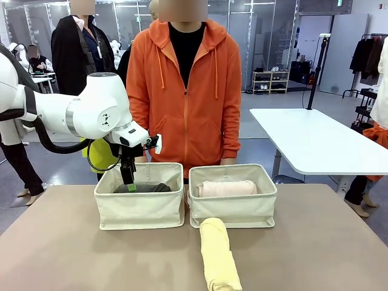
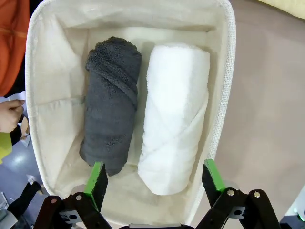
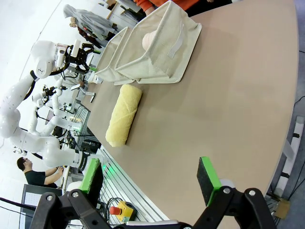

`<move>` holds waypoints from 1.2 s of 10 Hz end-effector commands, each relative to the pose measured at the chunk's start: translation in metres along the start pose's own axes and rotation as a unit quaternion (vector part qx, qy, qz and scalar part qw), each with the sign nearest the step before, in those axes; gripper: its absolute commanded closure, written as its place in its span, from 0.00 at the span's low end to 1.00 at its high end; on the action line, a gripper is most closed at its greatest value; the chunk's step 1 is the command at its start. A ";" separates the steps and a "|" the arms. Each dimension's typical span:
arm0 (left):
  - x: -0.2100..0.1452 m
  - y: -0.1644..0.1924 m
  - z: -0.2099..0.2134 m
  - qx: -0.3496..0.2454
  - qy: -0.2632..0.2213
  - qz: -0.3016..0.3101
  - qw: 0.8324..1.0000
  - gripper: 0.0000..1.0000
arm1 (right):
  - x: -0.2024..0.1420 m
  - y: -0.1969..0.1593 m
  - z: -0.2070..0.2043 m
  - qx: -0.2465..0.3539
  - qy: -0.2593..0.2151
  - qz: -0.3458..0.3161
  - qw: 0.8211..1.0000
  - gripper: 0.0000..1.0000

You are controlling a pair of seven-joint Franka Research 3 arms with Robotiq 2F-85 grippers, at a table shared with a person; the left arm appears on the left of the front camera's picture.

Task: Divide the towels into two baskets.
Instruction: Pick up one hotel-folded towel from the bottom of the table and place it in the Fabric basket indicated by the person.

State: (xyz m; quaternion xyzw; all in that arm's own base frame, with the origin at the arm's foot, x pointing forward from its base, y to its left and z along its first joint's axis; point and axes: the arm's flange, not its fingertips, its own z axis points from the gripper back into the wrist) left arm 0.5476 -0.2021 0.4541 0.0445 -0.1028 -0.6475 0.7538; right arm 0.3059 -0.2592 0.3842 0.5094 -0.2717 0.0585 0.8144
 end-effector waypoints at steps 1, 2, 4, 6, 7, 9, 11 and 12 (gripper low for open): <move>-0.002 0.002 0.001 0.004 0.004 -0.003 1.000 0.00 | -0.001 0.005 0.002 -0.001 0.003 -0.010 1.000 0.00; 0.000 0.000 0.000 0.000 0.000 0.000 1.000 0.00 | -0.001 0.005 0.002 -0.001 0.003 -0.010 1.000 0.00; -0.014 0.001 0.045 -0.088 -0.082 0.106 0.987 0.00 | -0.001 0.005 0.002 -0.001 0.003 -0.010 1.000 0.00; -0.056 -0.023 0.077 -0.156 -0.107 0.170 0.967 0.00 | -0.001 0.005 0.002 -0.001 0.003 -0.010 1.000 0.00; -0.078 -0.033 0.087 -0.199 -0.136 0.204 0.949 0.00 | -0.001 0.005 0.002 -0.001 0.003 -0.010 1.000 0.00; -0.154 -0.056 0.106 -0.271 -0.243 0.287 0.886 0.00 | -0.001 0.005 0.002 -0.001 0.003 -0.010 1.000 0.00; -0.242 -0.082 0.117 -0.280 -0.317 0.391 0.817 0.00 | -0.001 0.005 0.002 -0.001 0.003 -0.010 1.000 0.00; -0.288 -0.100 0.120 -0.280 -0.357 0.439 0.775 0.00 | -0.001 0.005 0.002 -0.001 0.003 -0.010 1.000 0.00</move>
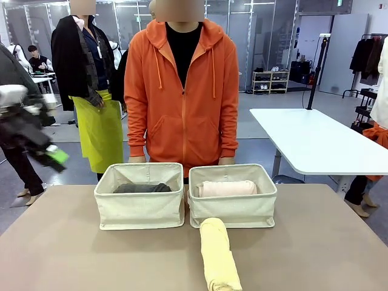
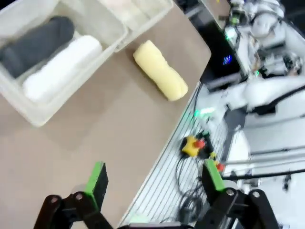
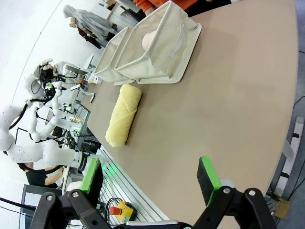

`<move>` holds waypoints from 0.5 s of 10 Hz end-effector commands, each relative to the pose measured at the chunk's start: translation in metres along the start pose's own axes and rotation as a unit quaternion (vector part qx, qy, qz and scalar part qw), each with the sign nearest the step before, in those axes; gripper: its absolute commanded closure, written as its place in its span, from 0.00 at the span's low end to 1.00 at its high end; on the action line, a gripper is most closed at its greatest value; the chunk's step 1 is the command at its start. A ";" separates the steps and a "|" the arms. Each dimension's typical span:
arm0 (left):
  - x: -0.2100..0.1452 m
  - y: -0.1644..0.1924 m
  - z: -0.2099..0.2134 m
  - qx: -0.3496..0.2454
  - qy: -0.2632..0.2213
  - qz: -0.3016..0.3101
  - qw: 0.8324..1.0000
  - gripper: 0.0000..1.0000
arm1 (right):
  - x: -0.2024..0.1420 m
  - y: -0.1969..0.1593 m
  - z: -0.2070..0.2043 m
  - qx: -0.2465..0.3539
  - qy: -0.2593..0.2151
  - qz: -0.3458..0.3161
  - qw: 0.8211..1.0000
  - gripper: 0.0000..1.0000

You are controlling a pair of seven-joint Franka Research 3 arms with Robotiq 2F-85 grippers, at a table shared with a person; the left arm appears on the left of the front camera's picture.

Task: Divide the towels into two baskets.
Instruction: Pick up one hotel-folded towel from the bottom of the table and place it in the Fabric basket indicated by the person.

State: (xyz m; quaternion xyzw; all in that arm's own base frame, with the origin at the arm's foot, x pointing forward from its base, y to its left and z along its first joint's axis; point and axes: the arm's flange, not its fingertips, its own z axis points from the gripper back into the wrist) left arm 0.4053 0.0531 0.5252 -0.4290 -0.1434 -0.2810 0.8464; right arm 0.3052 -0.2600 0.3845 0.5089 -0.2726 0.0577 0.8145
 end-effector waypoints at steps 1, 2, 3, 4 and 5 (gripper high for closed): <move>-0.067 0.008 0.041 -0.021 -0.118 0.077 0.990 0.00 | -0.001 0.005 0.001 0.000 0.004 -0.009 1.000 0.00; -0.115 0.020 0.061 -0.028 -0.158 0.118 0.980 0.00 | -0.001 0.005 0.001 0.000 0.004 -0.009 1.000 0.00; -0.152 0.031 0.069 -0.030 -0.192 0.156 0.968 0.00 | -0.001 0.005 0.001 0.000 0.004 -0.009 1.000 0.00; -0.183 0.041 0.068 -0.042 -0.214 0.180 0.959 0.00 | -0.001 0.005 0.001 0.000 0.004 -0.009 1.000 0.00; -0.208 0.053 0.060 -0.052 -0.232 0.195 0.952 0.00 | -0.001 0.005 0.001 0.000 0.004 -0.009 1.000 0.00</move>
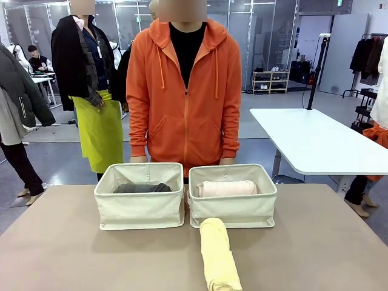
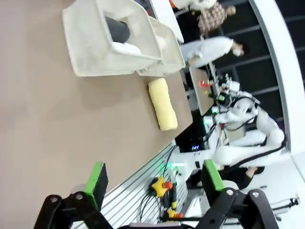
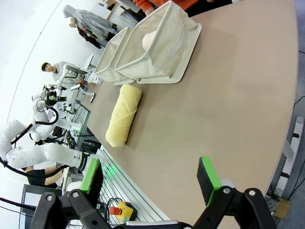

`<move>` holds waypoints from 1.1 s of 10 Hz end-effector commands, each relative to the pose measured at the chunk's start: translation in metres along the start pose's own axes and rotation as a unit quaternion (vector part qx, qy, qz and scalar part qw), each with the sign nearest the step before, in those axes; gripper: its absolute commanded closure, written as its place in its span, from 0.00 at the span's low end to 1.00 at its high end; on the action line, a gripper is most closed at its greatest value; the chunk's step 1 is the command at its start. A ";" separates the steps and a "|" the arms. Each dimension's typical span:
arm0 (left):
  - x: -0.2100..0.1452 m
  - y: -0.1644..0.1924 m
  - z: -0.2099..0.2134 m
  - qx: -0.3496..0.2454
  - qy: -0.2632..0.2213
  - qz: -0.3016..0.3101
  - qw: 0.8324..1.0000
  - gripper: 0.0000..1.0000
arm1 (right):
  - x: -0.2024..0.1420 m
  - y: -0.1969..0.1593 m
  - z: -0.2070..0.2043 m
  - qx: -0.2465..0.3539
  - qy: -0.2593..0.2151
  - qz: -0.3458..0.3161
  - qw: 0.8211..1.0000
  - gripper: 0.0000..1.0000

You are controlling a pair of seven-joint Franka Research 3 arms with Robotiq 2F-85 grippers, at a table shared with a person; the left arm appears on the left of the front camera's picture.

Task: Divide the towels into two baskets.
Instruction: Pick up one hotel-folded towel from the bottom of the table and place it in the Fabric basket indicated by the person.

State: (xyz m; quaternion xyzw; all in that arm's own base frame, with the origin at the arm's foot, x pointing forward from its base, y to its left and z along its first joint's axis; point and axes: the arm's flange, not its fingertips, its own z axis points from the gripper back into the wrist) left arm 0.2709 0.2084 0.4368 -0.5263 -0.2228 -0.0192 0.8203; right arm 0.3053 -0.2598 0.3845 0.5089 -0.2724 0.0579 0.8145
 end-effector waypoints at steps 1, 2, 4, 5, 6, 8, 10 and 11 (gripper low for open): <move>-0.021 0.026 -0.007 -0.030 -0.045 0.025 0.998 0.00 | -0.001 0.005 0.001 0.000 0.004 -0.009 1.000 0.00; -0.026 0.038 -0.003 -0.028 -0.058 0.033 0.997 0.00 | -0.001 0.005 0.001 0.000 0.004 -0.009 1.000 0.00; -0.033 0.031 0.000 -0.019 -0.035 0.039 0.998 0.00 | -0.001 0.005 0.001 0.000 0.004 -0.009 1.000 0.00; -0.033 0.031 0.000 -0.019 -0.035 0.039 0.998 0.00 | -0.001 0.005 0.001 0.000 0.004 -0.009 1.000 0.00; -0.033 0.031 0.000 -0.019 -0.035 0.039 0.998 0.00 | -0.001 0.005 0.001 0.000 0.004 -0.009 1.000 0.00; -0.033 0.031 0.000 -0.019 -0.035 0.039 0.998 0.00 | -0.001 0.005 0.001 0.000 0.004 -0.009 1.000 0.00; -0.033 0.031 0.000 -0.019 -0.035 0.039 0.998 0.00 | -0.001 0.005 0.001 0.000 0.004 -0.009 1.000 0.00; -0.033 0.031 0.000 -0.019 -0.035 0.039 0.998 0.00 | -0.001 0.005 0.001 0.000 0.004 -0.009 1.000 0.00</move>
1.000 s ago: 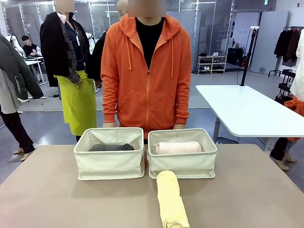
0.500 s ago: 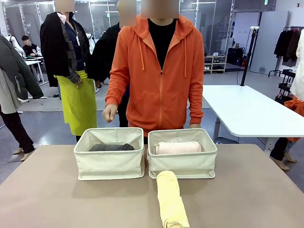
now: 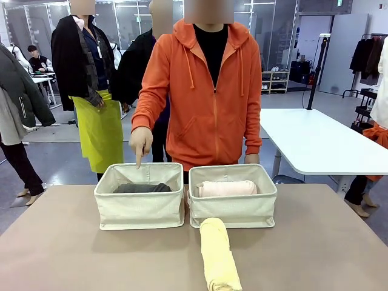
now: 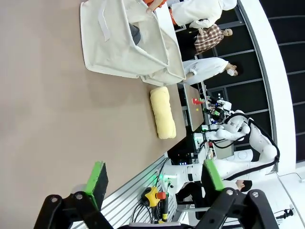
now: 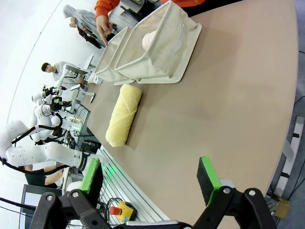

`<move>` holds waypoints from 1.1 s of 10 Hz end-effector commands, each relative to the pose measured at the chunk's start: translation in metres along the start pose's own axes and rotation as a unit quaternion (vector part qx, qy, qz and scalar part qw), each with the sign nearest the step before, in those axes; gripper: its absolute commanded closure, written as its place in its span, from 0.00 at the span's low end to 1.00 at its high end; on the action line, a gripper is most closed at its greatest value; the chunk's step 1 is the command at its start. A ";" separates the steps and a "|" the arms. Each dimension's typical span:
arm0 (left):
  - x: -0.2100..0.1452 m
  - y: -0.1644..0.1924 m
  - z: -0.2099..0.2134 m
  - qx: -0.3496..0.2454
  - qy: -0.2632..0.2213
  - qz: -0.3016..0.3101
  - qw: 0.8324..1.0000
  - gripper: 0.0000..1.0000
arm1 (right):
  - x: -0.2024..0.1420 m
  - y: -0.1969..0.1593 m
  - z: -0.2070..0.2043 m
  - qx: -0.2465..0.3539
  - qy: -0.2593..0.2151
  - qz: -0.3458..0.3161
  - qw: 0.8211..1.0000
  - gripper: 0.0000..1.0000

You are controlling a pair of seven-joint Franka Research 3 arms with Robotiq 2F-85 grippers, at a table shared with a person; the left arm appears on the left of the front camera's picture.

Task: Divide the towels into two baskets.
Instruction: Pick up one hotel-folded towel from the bottom of the table and place it in the Fabric basket indicated by the person.

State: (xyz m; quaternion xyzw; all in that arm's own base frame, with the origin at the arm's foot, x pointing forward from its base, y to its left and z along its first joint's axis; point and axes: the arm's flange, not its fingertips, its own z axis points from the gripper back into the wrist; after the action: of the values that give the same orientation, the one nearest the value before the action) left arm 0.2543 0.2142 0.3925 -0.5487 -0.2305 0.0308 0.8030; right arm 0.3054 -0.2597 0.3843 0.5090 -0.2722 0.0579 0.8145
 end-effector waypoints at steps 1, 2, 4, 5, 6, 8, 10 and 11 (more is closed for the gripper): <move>-0.002 -0.005 0.004 -0.003 0.003 -0.002 1.000 0.00 | -0.001 0.005 0.001 0.000 0.004 -0.009 1.000 0.00; -0.002 -0.005 0.004 -0.003 0.003 -0.002 1.000 0.00 | -0.001 0.005 0.001 0.000 0.004 -0.009 1.000 0.00; -0.002 -0.005 0.004 -0.003 0.003 -0.002 1.000 0.00 | -0.001 0.005 0.001 0.000 0.004 -0.009 1.000 0.00; -0.002 -0.005 0.004 -0.003 0.003 -0.002 1.000 0.00 | -0.001 0.005 0.001 0.000 0.004 -0.009 1.000 0.00; -0.002 -0.005 0.004 -0.003 0.003 -0.002 1.000 0.00 | -0.001 0.005 0.001 0.000 0.004 -0.009 1.000 0.00; -0.002 -0.005 0.004 -0.003 0.003 -0.002 1.000 0.00 | -0.001 0.005 0.001 0.000 0.004 -0.009 1.000 0.00; -0.002 -0.005 0.004 -0.003 0.003 -0.002 1.000 0.00 | 0.000 0.018 -0.001 0.001 0.047 0.013 0.999 0.00; -0.002 -0.005 0.004 -0.003 0.003 -0.002 1.000 0.00 | 0.007 0.030 -0.021 -0.009 0.098 0.030 0.995 0.00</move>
State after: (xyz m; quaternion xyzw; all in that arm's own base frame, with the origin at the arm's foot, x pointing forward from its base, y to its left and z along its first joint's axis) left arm 0.2542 0.2142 0.3926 -0.5486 -0.2304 0.0308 0.8031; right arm 0.3061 -0.2480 0.3906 0.5011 -0.2427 0.0925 0.8255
